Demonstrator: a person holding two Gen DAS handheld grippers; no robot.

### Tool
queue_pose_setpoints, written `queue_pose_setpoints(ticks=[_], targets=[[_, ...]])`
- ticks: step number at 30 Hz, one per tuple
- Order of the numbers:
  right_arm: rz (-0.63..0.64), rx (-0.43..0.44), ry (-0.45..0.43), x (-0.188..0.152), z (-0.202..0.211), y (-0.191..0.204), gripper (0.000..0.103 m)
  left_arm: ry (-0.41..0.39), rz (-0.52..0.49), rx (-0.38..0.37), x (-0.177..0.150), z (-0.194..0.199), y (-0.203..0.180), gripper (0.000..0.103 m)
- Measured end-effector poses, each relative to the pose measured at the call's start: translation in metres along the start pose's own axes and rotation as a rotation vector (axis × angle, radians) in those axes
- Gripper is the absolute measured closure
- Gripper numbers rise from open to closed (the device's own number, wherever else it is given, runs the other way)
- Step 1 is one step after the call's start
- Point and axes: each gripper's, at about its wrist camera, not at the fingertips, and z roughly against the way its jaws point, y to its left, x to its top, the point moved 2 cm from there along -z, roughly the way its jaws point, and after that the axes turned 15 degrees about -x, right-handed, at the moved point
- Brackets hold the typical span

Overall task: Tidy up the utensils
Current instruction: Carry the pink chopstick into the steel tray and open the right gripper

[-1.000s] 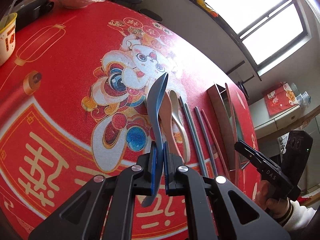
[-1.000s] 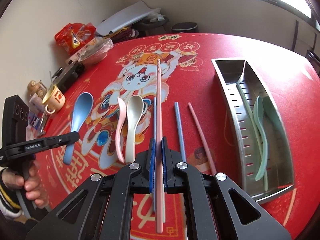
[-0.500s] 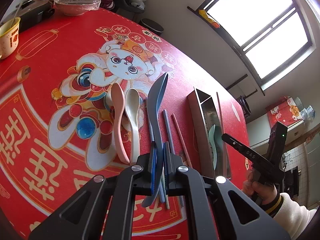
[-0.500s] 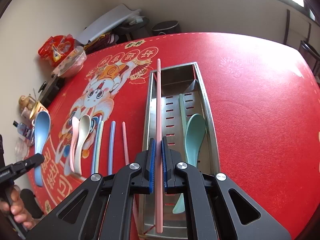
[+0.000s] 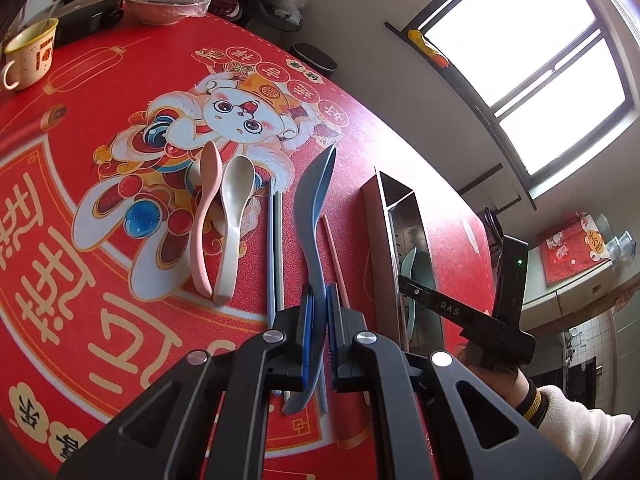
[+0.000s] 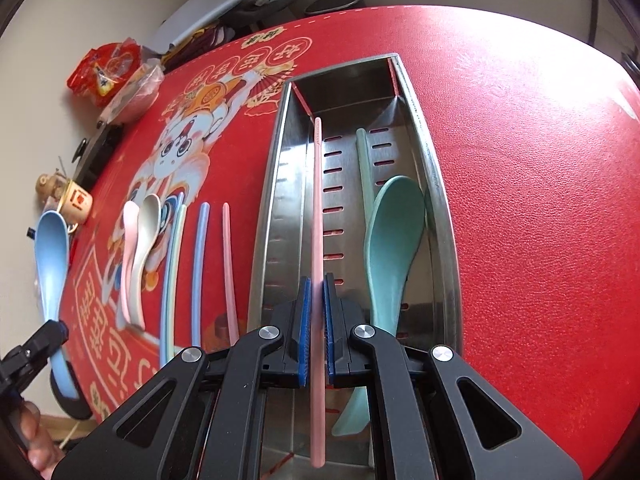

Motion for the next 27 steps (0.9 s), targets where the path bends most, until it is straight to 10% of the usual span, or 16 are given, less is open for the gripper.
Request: queue_pose_setpoints(ticks=[27], targets=[[-0.046,-0.048,-0.06,0.001,0.043,-0.006,0.095,0.068,-0.079,-0.033,0.024,-0.026,-0.028,0.097]])
